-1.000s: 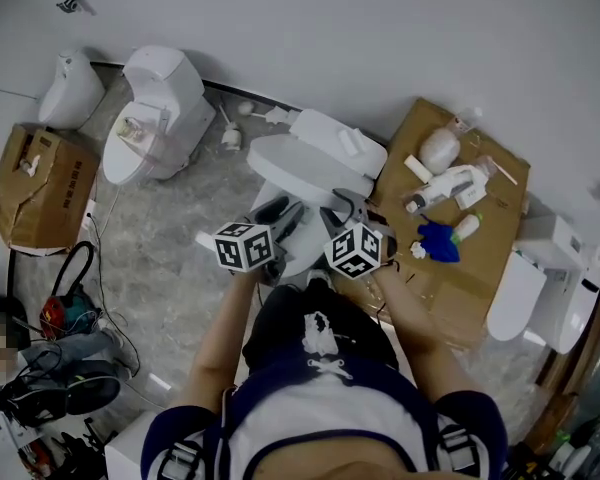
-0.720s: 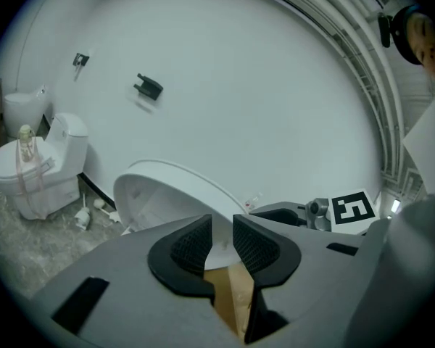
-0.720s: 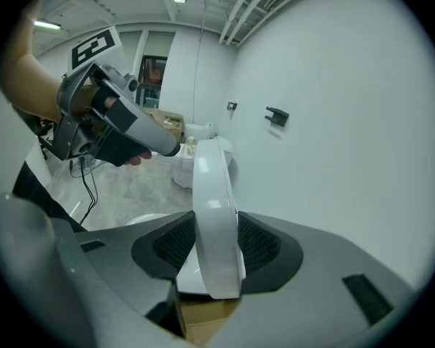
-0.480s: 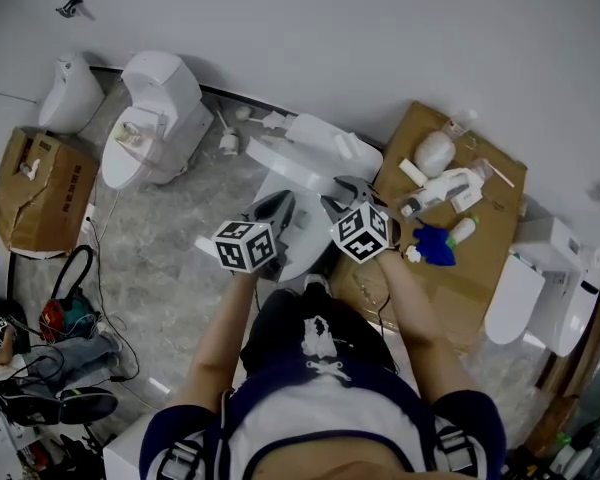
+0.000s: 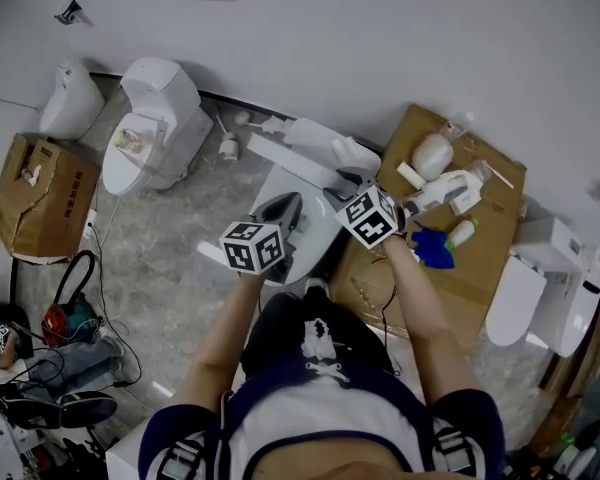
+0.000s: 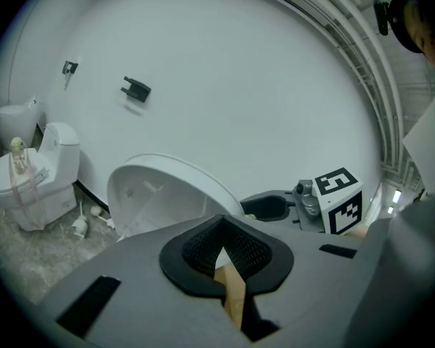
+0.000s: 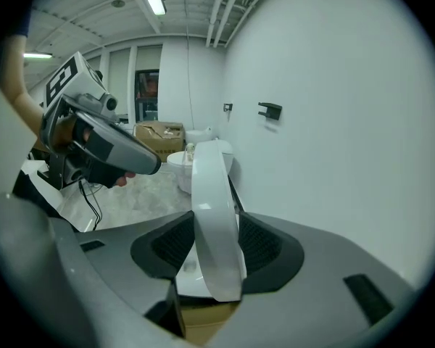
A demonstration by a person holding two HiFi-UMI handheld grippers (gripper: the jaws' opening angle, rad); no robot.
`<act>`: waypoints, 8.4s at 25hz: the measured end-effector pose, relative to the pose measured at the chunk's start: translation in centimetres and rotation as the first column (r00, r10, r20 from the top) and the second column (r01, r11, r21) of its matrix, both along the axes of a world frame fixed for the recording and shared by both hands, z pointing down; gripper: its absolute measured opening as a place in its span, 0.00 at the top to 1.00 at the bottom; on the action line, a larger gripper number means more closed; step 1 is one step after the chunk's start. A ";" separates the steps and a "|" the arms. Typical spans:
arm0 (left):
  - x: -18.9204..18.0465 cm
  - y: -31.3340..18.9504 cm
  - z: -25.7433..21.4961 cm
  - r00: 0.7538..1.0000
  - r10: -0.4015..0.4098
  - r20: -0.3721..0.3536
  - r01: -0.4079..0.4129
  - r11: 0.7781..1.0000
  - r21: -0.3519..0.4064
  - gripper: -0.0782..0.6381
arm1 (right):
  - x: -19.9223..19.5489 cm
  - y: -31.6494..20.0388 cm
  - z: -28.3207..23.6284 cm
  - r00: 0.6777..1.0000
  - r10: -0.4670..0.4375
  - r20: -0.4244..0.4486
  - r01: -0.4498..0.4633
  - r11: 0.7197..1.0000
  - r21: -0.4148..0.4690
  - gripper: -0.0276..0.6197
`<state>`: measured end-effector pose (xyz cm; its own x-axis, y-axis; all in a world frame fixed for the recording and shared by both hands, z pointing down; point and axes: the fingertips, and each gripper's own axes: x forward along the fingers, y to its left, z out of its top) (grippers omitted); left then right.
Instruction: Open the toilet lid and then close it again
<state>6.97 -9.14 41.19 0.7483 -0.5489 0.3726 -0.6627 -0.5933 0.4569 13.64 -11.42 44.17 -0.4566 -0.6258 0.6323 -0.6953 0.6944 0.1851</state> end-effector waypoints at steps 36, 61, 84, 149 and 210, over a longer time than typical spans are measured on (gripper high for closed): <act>4.5 -2.6 1.1 0.997 0.071 0.005 -0.071 0.997 -0.030 0.88 | 8.0 -8.3 -1.8 0.965 0.174 0.196 -0.149 0.980 -0.133 0.67; 7.9 -7.6 -2.2 0.996 0.068 0.055 -0.075 0.989 0.126 0.88 | 11.6 -12.3 -2.4 0.910 0.301 0.286 -0.296 0.953 -0.061 0.67; 9.6 -5.3 -3.6 0.994 0.105 0.006 -0.104 0.980 0.171 0.88 | 4.3 -1.0 -5.8 0.909 0.143 0.392 -0.265 0.923 0.278 0.95; 7.2 -3.3 1.6 0.995 0.060 0.083 -0.066 0.995 0.071 0.88 | 9.3 -8.4 -0.9 0.961 0.254 0.113 -0.267 0.956 0.123 0.69; -0.1 3.1 6.2 0.988 -0.045 -0.149 0.017 0.983 -0.185 0.88 | -1.9 4.4 4.0 0.992 0.089 -0.091 -0.069 0.977 0.203 0.67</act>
<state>6.91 -6.01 47.39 0.7878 -0.5056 0.3517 -0.5936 -0.4710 0.6525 11.70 -6.99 48.16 -0.3421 -0.7754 0.5307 -0.7180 0.5801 0.3848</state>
